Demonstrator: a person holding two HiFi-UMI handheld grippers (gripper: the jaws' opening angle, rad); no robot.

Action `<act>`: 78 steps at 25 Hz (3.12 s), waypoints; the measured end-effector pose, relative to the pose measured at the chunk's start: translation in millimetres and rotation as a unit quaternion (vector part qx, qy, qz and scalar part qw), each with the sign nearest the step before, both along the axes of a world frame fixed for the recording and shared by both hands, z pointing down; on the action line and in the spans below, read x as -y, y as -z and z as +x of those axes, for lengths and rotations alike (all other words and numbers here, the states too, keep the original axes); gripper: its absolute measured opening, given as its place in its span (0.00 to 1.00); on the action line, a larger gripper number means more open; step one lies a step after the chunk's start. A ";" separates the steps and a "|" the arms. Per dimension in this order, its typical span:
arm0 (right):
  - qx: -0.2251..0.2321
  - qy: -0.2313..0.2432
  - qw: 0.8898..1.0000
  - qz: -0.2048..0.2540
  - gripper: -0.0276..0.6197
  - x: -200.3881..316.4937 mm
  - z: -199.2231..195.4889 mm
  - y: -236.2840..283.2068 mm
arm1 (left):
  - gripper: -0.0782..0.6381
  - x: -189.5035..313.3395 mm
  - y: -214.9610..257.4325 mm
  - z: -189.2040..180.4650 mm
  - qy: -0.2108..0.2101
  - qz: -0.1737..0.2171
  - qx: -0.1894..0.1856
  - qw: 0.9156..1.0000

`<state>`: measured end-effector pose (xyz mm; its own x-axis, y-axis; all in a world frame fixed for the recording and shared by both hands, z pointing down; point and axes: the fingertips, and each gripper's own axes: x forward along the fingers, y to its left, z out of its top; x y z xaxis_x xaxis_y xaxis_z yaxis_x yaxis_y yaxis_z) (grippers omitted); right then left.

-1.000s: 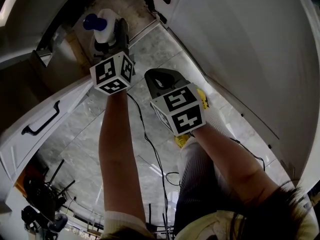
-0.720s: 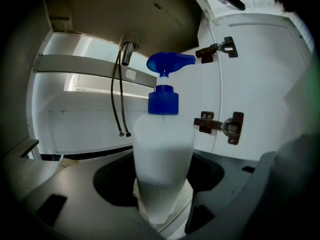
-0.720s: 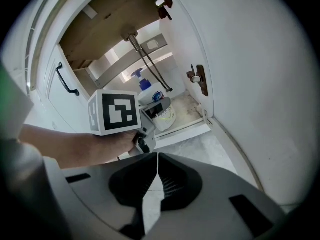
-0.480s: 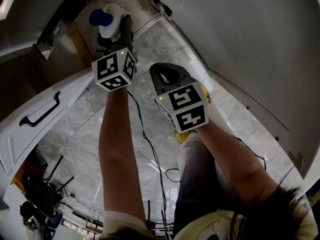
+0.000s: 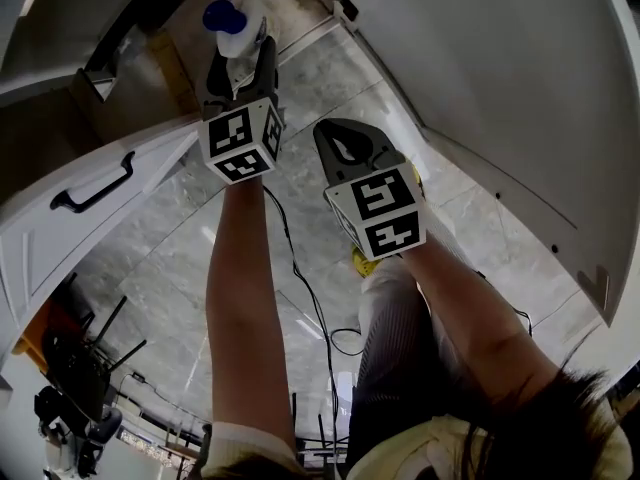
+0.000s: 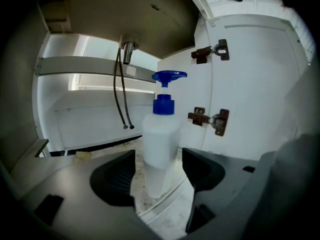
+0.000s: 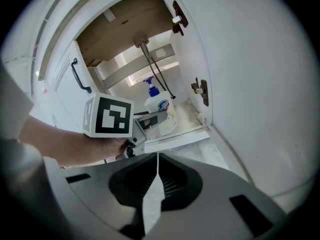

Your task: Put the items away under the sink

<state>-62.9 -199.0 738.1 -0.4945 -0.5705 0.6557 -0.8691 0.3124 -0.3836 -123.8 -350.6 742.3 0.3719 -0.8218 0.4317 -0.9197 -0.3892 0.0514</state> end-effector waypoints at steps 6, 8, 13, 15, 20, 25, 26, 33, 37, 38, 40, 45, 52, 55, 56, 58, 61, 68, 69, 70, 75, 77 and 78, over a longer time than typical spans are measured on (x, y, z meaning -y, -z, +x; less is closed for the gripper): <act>-0.032 0.017 0.999 0.001 0.09 -24.9 9.5 19.0 | 0.54 -27.0 19.6 -7.7 0.022 -0.037 -0.011 0.999; -0.040 0.024 0.999 -0.006 0.09 -32.7 10.1 27.0 | 0.54 -37.2 27.8 -7.7 0.019 -0.054 -0.016 0.998; -0.050 0.025 0.998 -0.012 0.09 -42.6 10.0 66.1 | 0.54 -63.6 56.7 -8.9 0.015 -0.090 -0.026 0.995; -0.053 0.025 0.998 -0.008 0.09 -41.2 10.5 82.1 | 0.54 -70.9 70.2 -8.2 0.017 -0.097 -0.031 0.995; -0.055 0.022 0.998 -0.002 0.09 -37.7 11.8 119.8 | 0.50 -92.0 105.9 -8.1 0.024 -0.116 -0.044 0.992; -0.056 0.019 0.998 0.004 0.09 -31.8 17.5 156.3 | 0.46 -111.4 144.6 -8.7 0.026 -0.132 -0.056 0.989; -0.058 0.019 0.998 0.006 0.09 -31.2 18.8 163.6 | 0.46 -115.0 151.8 -6.9 0.023 -0.135 -0.060 0.989; -0.068 0.037 0.997 0.013 0.09 -36.2 23.2 206.2 | 0.44 -137.3 202.1 1.7 0.023 -0.162 -0.090 0.982; -0.064 0.049 0.997 0.017 0.09 -43.1 19.4 234.4 | 0.40 -156.5 237.3 -0.2 0.017 -0.166 -0.089 0.982; -0.064 0.053 0.996 0.018 0.09 -44.1 18.6 241.2 | 0.39 -161.3 245.1 0.1 0.016 -0.167 -0.091 0.982; -0.064 0.057 0.996 0.021 0.09 -44.5 16.7 254.1 | 0.39 -169.7 259.9 -0.3 0.020 -0.170 -0.097 0.980; -0.062 0.057 0.996 0.031 0.09 -41.2 15.5 287.9 | 0.36 -184.4 297.4 -0.9 0.045 -0.172 -0.120 0.977; -0.063 0.060 0.995 0.047 0.09 -46.3 19.1 342.4 | 0.34 -213.8 352.6 0.2 0.060 -0.167 -0.138 0.974; -0.060 0.064 0.995 0.054 0.09 -50.2 20.2 362.0 | 0.32 -223.5 370.7 -6.1 0.079 -0.159 -0.147 0.973; -0.059 0.065 0.994 0.057 0.09 -51.9 20.5 368.5 | 0.31 -226.7 376.1 -8.1 0.084 -0.155 -0.149 0.973; -0.059 0.069 0.994 0.062 0.09 -57.5 20.8 380.4 | 0.29 -234.5 386.3 -12.9 0.093 -0.146 -0.149 0.974; -0.062 0.075 0.993 0.067 0.09 -66.2 20.8 394.6 | 0.27 -245.7 400.1 -20.2 0.103 -0.139 -0.152 0.973; -0.067 0.087 0.991 0.080 0.09 -78.4 20.6 422.1 | 0.25 -266.1 428.7 -23.5 0.103 -0.130 -0.164 0.972; -0.068 0.089 0.990 0.082 0.09 -80.9 20.8 425.9 | 0.24 -270.4 432.3 -24.3 0.106 -0.129 -0.167 0.972; -0.070 0.090 0.990 0.086 0.09 -82.8 20.9 430.0 | 0.24 -274.4 436.2 -25.3 0.111 -0.128 -0.170 0.971; -0.071 0.095 0.987 0.107 0.08 -87.1 17.9 451.3 | 0.23 -291.7 457.3 -25.2 0.115 -0.117 -0.180 0.970; -0.069 0.095 0.987 0.108 0.08 -90.6 17.5 456.4 | 0.22 -299.1 462.4 -24.1 0.110 -0.117 -0.180 0.970; -0.069 0.095 0.987 0.106 0.08 -93.3 17.6 458.2 | 0.22 -302.8 464.6 -24.0 0.109 -0.117 -0.179 0.971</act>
